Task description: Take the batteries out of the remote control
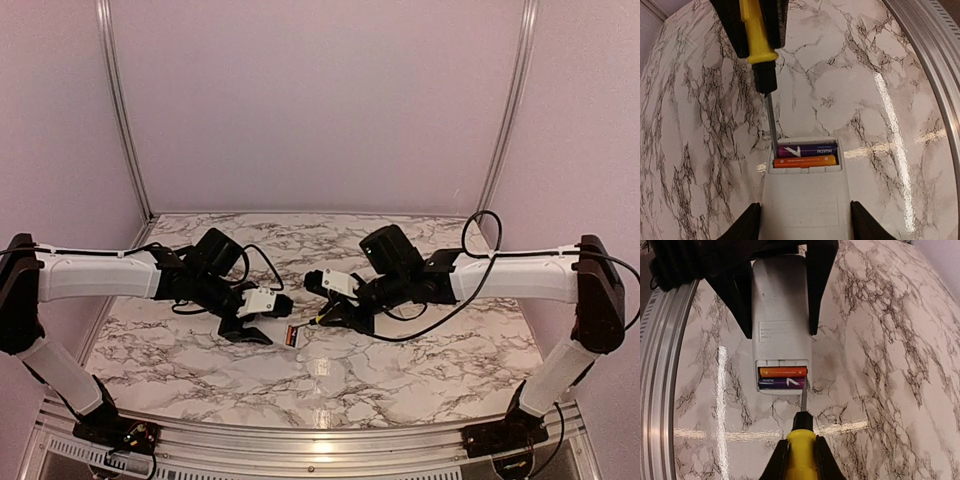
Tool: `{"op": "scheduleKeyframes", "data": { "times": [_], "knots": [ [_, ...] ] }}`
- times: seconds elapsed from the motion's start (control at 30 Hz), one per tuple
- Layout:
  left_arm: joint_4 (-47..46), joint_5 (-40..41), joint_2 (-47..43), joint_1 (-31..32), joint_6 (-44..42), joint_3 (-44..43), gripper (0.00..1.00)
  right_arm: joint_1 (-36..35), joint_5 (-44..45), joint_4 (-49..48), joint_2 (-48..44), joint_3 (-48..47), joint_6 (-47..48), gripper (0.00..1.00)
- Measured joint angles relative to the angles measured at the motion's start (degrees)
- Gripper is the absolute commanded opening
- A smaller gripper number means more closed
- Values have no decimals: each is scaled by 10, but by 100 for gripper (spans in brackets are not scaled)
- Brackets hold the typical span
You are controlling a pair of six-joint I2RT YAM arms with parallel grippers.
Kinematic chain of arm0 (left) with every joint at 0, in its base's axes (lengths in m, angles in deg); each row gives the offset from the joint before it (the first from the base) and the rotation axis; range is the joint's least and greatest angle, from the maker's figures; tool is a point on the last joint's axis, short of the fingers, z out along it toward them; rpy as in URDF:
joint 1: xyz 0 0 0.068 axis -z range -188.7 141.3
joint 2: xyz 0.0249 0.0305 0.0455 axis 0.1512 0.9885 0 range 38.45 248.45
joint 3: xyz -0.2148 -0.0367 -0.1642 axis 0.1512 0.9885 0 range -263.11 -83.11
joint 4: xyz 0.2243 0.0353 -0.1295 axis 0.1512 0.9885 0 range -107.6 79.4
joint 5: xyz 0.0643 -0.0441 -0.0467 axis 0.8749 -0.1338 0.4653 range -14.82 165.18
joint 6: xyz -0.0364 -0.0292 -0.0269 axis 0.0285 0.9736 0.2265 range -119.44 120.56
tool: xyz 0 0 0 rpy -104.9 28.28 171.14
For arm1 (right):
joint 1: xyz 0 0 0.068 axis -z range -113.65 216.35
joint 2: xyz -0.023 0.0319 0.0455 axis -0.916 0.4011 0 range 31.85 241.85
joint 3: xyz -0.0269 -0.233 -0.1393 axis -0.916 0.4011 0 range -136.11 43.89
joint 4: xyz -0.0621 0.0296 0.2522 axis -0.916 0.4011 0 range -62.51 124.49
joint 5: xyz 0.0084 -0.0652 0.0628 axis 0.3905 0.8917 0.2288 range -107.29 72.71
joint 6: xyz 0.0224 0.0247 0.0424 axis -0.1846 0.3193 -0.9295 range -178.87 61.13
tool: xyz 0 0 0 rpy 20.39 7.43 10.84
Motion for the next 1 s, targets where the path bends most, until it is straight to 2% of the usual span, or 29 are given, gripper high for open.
{"op": "scheduleKeyframes", "data": {
  "times": [1.0],
  "knots": [
    [-19,-23,45,-27,-40,3,0,12,-27,-2,50,-23,-4,0]
  ]
}}
